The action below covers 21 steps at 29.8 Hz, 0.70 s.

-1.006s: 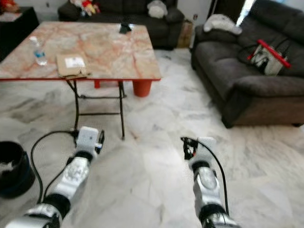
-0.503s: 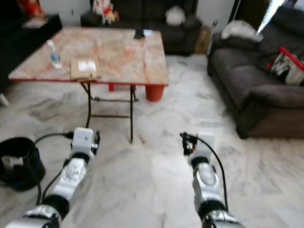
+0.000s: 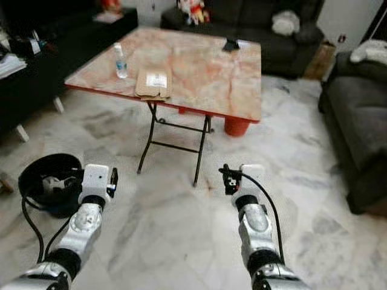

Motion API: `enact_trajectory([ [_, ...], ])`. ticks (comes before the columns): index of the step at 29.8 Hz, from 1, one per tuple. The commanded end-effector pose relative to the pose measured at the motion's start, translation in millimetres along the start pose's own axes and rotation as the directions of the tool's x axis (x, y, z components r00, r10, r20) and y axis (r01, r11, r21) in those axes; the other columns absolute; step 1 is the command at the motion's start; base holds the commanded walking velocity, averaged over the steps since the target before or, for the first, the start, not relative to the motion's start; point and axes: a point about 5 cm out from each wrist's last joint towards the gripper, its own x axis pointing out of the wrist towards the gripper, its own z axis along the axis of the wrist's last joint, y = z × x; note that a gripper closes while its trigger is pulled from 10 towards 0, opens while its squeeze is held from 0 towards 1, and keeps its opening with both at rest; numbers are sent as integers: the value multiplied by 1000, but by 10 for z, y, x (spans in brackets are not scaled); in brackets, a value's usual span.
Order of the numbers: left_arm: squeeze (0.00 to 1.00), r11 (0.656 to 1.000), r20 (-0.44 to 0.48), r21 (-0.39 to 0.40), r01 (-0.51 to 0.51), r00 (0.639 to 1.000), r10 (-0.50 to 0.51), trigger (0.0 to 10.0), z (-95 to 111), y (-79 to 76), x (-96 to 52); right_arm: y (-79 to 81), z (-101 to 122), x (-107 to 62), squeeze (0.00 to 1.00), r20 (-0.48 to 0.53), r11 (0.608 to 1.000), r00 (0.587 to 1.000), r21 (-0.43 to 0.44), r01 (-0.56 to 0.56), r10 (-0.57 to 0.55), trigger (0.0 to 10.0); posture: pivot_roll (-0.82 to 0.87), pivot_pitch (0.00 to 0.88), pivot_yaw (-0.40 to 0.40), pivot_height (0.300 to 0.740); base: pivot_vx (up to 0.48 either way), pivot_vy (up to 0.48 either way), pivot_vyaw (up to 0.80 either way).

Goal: Picking trash to rubbish bin

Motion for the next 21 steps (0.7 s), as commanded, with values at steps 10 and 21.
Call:
enact_trajectory([
  [10,0,1000,2,-8,21,1000,-21,10000,21,-90,2,-75,-6,-23,0,0,1000,1000,-4,12,-12,10000,105,0,-94,740,325,0,800],
  [21,0,1000,0,-7,21,1000,-21,10000,15,-77,-1,-78,-37,-33,0,-15,999,1000,37,25,-24,10000,107,0,-91,740,325,0,364],
])
